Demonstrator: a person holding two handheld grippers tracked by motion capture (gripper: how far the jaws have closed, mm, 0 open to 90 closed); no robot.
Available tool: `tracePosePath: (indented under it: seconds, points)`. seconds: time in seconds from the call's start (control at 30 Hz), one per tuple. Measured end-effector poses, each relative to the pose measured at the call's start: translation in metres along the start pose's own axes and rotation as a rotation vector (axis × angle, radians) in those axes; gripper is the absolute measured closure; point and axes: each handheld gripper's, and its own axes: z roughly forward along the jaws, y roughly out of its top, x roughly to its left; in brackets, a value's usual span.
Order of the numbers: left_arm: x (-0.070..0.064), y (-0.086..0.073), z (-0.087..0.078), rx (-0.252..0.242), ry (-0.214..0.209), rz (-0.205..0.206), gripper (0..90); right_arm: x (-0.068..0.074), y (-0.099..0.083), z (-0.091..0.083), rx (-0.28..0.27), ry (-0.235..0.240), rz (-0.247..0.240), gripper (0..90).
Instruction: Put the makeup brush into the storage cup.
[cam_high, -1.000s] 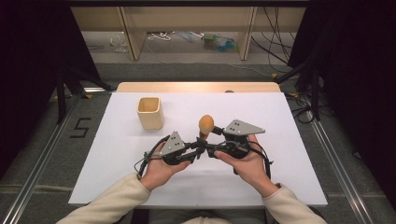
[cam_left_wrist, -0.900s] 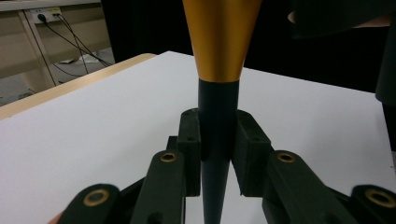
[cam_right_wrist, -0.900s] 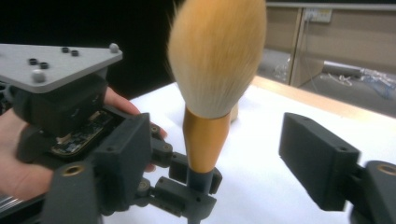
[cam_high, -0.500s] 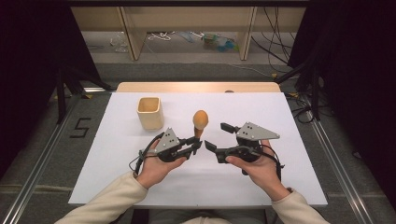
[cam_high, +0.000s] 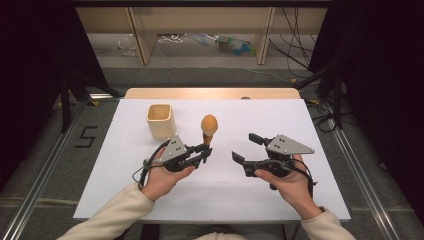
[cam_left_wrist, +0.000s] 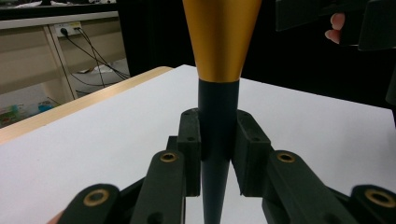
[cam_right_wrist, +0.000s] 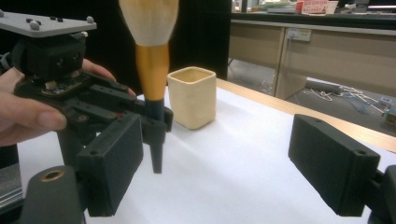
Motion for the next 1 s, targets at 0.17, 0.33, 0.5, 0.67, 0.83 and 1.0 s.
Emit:
tracePosePath:
  seconds: [0.17,0.33,0.5,0.67,0.83,1.0]
  points:
    - [0.001,0.002,-0.002,-0.007,0.006,-0.001,74.7,-0.002,-0.004,-0.005,0.011,-0.015,0.000,19.0]
    - [0.003,0.004,-0.006,-0.009,0.012,0.000,74.7,-0.006,-0.006,-0.009,-0.004,-0.026,-0.015,19.1]
    - [0.006,0.005,-0.010,-0.019,0.025,-0.007,74.7,-0.008,-0.007,-0.016,0.006,-0.039,-0.009,19.2]
    - [0.011,0.006,-0.016,-0.025,0.041,-0.009,74.7,-0.011,-0.007,-0.021,0.000,-0.057,-0.014,19.3]
    - [0.014,0.007,-0.022,-0.034,0.055,-0.014,74.7,-0.015,-0.010,-0.026,-0.005,-0.077,-0.015,19.7]
    - [0.018,0.007,-0.026,-0.038,0.063,-0.014,74.7,-0.018,-0.012,-0.030,-0.017,-0.087,-0.020,19.9]
